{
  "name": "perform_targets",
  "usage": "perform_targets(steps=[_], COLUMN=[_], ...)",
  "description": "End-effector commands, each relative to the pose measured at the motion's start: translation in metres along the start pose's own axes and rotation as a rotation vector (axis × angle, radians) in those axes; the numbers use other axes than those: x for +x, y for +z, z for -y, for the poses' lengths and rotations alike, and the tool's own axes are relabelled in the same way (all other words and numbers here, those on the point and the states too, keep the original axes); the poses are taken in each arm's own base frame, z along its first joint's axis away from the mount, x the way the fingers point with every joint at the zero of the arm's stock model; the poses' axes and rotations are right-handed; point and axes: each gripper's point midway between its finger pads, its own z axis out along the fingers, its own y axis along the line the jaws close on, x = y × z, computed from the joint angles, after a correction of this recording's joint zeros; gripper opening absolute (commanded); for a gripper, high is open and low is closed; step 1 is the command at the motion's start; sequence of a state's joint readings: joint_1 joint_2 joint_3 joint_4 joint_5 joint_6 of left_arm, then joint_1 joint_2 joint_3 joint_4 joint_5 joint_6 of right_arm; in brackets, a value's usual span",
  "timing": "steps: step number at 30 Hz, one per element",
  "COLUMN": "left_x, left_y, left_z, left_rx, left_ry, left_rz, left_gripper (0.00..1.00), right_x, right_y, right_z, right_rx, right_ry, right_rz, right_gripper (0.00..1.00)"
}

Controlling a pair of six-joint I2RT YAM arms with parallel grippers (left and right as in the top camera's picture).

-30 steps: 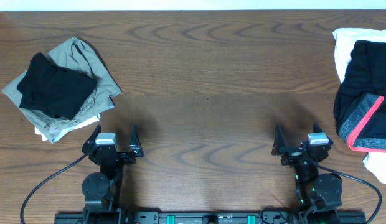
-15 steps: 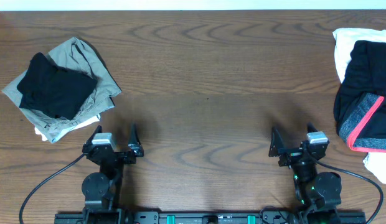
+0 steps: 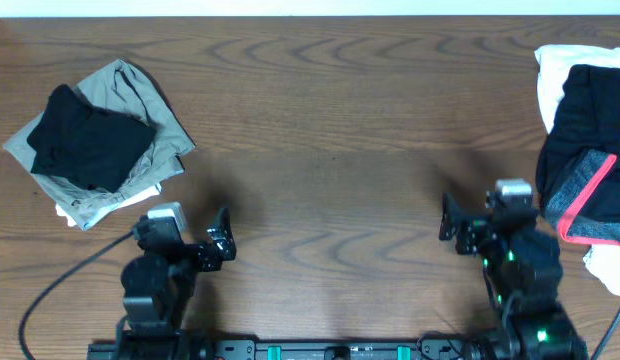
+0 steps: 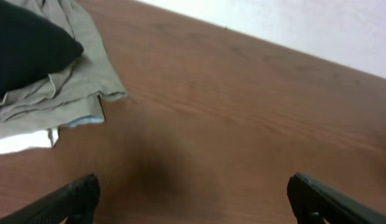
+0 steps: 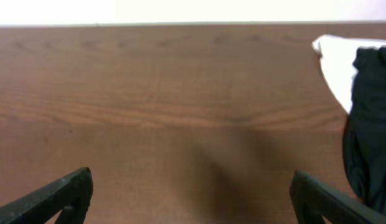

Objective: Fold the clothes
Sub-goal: 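Reach the right gripper to the black leggings pile at right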

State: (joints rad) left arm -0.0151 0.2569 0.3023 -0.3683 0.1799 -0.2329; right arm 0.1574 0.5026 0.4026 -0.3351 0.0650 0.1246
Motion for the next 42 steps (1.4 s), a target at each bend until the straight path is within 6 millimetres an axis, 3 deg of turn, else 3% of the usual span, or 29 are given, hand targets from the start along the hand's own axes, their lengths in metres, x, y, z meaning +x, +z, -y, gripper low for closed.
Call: perform_targets(steps=[1, 3, 9, 12, 15, 24, 28, 35, 42], left_x=[-0.017, -0.019, -0.039, -0.041, -0.038, -0.032, -0.027, -0.025, -0.025], left_y=[-0.006, -0.008, -0.008, -0.007, -0.007, -0.007, -0.007, -0.007, -0.007], left_z=[0.010, 0.012, 0.046, 0.056, 0.057, 0.056, 0.054, 0.053, 0.053], left_rx=[-0.001, -0.016, 0.106, 0.152, 0.162, 0.153, 0.144, 0.138, 0.138], left_ry=[-0.019, -0.030, -0.060, -0.072, -0.077, -0.084, -0.091, -0.092, -0.092], left_rz=[-0.065, -0.142, -0.273, -0.307, -0.325, -0.350, -0.376, -0.383, -0.383], left_gripper=[0.98, 0.98, 0.98, 0.98, 0.98, 0.98, 0.98, 0.98, 0.98], right_x=[-0.016, -0.020, -0.043, -0.057, -0.062, -0.080, -0.079, -0.042, -0.011], right_y=[0.010, 0.017, 0.032, 0.041, 0.049, 0.063, 0.076, 0.113, 0.133], right_z=[0.003, 0.002, -0.006, 0.004, 0.038, 0.194, 0.239, 0.273, 0.293], right_rx=[0.030, 0.034, 0.010, 0.044, 0.134, 0.424, 0.486, 0.463, 0.472], right_ry=[-0.055, -0.105, -0.138, -0.122, -0.066, 0.163, 0.209, 0.265, 0.244], right_rz=[-0.079, -0.156, -0.222, -0.202, -0.241, -0.323, -0.299, -0.330, -0.377], right_gripper=[0.99, 0.99, 0.99, 0.99, 0.99, 0.99, 0.99, 0.92, 0.91])
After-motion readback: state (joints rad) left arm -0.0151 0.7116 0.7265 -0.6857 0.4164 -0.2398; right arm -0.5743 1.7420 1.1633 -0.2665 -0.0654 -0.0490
